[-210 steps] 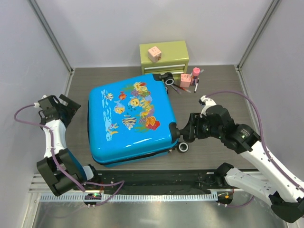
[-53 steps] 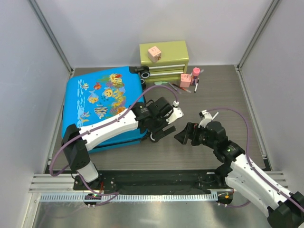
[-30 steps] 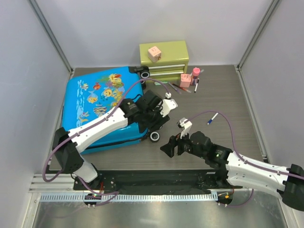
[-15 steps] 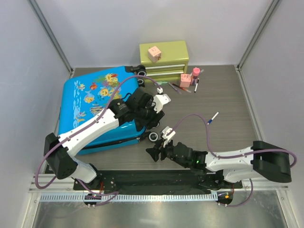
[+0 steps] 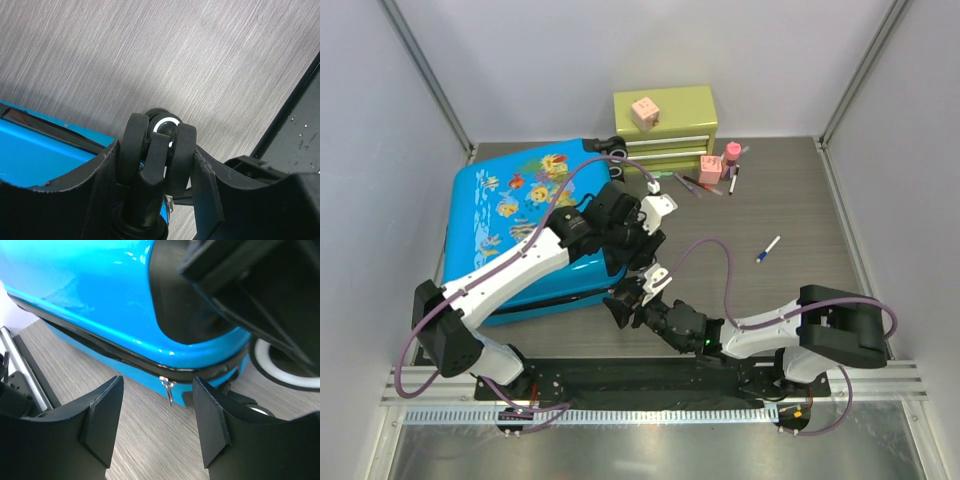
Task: Pack the luggage
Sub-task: Zip the luggage at the center of the board.
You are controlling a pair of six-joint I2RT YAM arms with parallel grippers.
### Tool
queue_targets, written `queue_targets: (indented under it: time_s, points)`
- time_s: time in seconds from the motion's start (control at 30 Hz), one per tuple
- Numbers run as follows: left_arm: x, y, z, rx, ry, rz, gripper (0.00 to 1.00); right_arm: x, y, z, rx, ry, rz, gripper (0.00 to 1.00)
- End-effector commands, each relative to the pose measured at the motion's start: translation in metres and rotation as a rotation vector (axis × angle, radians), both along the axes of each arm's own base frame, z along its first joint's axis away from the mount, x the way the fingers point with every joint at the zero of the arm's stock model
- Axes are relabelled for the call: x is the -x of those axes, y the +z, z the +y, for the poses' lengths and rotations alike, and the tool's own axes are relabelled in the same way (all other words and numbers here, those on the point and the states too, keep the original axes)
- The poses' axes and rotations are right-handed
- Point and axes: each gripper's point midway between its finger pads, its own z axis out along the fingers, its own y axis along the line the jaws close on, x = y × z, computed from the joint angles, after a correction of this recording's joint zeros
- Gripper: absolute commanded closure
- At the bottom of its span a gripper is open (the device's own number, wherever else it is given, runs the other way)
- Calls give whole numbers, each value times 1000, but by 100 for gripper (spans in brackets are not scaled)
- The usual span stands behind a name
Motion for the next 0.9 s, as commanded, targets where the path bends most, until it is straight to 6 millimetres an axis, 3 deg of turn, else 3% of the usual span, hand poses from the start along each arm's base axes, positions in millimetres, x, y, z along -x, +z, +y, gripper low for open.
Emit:
queue_targets:
  time_s: [0.0, 0.23, 0.6, 0.87]
  points:
    - [-31, 63, 17, 151, 252, -83, 100, -8, 22, 11, -102, -47, -22, 38]
    - [-34, 65, 19, 153, 258, -81, 100, -13, -3, 12, -60, -77, 1, 39]
    - [-32, 71, 19, 170, 254, -77, 100, -21, -4, 22, -34, -108, -53, 42]
    - [-30, 68, 19, 173, 251, -66, 100, -30, -9, 18, -16, -168, -85, 59]
